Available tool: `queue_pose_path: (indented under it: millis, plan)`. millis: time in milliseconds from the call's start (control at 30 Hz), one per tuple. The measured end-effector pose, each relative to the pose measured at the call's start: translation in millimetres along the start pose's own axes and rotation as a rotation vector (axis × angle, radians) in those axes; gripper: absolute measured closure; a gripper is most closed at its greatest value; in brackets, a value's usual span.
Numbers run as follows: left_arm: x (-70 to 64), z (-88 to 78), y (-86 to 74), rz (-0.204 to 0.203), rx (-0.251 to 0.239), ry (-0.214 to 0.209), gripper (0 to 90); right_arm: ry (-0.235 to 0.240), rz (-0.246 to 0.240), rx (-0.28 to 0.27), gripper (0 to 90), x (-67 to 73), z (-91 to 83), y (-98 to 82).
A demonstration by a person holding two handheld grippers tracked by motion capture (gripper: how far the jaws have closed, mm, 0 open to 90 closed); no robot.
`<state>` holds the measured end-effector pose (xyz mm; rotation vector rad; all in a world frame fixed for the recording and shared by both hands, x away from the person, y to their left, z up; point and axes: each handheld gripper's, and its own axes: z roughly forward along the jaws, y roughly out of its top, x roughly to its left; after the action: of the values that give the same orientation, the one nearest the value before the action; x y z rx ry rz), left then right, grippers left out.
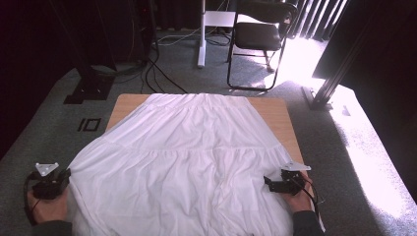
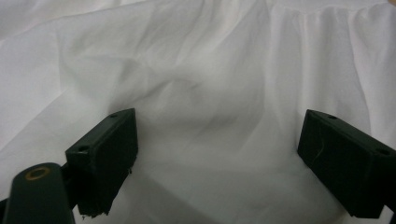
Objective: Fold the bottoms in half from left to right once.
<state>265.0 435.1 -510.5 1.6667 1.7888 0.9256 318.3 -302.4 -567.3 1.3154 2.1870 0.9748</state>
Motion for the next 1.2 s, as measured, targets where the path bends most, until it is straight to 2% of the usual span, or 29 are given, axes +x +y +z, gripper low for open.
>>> queue_pose_path:
  millis: [67,200,233,267,300,333,367,400,433,467,533,567,600,800,833,867,933,967,1000,1033,1067,1167,1200]
  plan:
    - [-1.3,-6.5,1.9,-0.003,-0.021,-0.041,88.2,0.006,-0.008,-0.002,11.7,3.0,0.3,0.1]
    - [-13.6,-20.6,12.3,0.011,-0.080,-0.115,88.1,0.008,-0.009,-0.001,11.7,4.3,0.5,0.3]
    - [-13.6,-20.6,12.3,0.011,-0.080,-0.115,88.1,0.008,-0.009,-0.001,11.7,4.3,0.5,0.3]
    - [-23.3,-27.8,20.4,0.039,-0.104,-0.148,88.1,0.008,-0.009,-0.001,11.7,4.3,0.5,0.3]
    - [-23.3,-27.8,20.4,0.039,-0.104,-0.148,88.1,0.008,-0.010,-0.001,11.7,4.2,0.5,0.3]
    - [-33.7,-36.6,29.7,0.058,-0.139,-0.200,88.0,0.009,-0.012,-0.001,11.7,4.0,0.6,0.4]
    - [-39.4,-41.5,34.7,0.073,-0.152,-0.231,88.1,0.013,-0.015,-0.001,11.9,3.3,0.7,0.5]
    - [-46.1,-46.2,39.7,0.084,-0.166,-0.257,88.0,0.014,-0.017,-0.002,12.7,2.2,0.8,0.7]
    - [-46.1,-46.2,39.7,0.084,-0.166,-0.257,88.0,0.014,-0.015,-0.003,12.9,1.1,0.9,0.8]
    - [-60.2,-55.7,49.7,0.113,-0.195,-0.319,88.0,0.013,-0.014,-0.003,13.0,0.2,1.0,0.9]
    - [-77.2,-64.0,59.2,0.143,-0.221,-0.394,88.0,0.012,-0.014,-0.003,12.9,0.1,1.0,1.0]
    - [-77.2,-64.0,59.2,0.143,-0.221,-0.394,88.0,0.012,-0.014,-0.003,13.0,0.1,1.0,1.0]
    - [-96.9,-69.7,68.5,0.173,-0.232,-0.481,88.0,0.012,-0.014,-0.003,12.9,0.1,1.0,1.0]
    - [-170.6,-79.6,94.7,0.312,-0.250,-0.695,88.0,0.012,-0.014,-0.003,12.9,0.1,1.0,0.9]
    - [-170.6,-79.6,94.7,0.312,-0.250,-0.695,88.0,0.012,-0.013,-0.003,13.0,0.2,1.0,0.9]
    - [-198.2,-78.9,103.0,0.360,-0.244,-0.754,88.0,0.012,-0.015,-0.003,13.0,0.1,1.0,1.0]
    - [-228.9,-77.8,109.9,0.424,-0.236,-0.790,88.0,0.012,-0.013,-0.002,13.0,0.1,0.9,1.0]
    - [-228.9,-77.8,109.9,0.424,-0.236,-0.790,88.0,0.012,-0.013,-0.002,13.0,0.1,0.9,1.0]
    - [-262.5,-77.0,115.2,0.493,-0.231,-0.825,88.0,0.012,-0.013,-0.002,12.9,0.2,0.9,1.0]
    - [-262.5,-77.0,115.2,0.493,-0.231,-0.825,88.0,0.012,-0.014,-0.003,13.0,0.1,1.0,1.0]
    - [-296.7,-75.9,118.0,0.555,-0.219,-0.858,88.0,0.012,-0.013,-0.002,12.9,0.1,0.9,1.0]
    - [-346.8,-77.8,116.7,0.602,-0.202,-0.966,88.0,0.011,-0.012,-0.002,13.0,0.2,0.9,1.0]
    - [-346.8,-77.8,116.7,0.602,-0.202,-0.966,88.0,0.012,-0.013,-0.002,13.0,0.1,0.9,1.0]
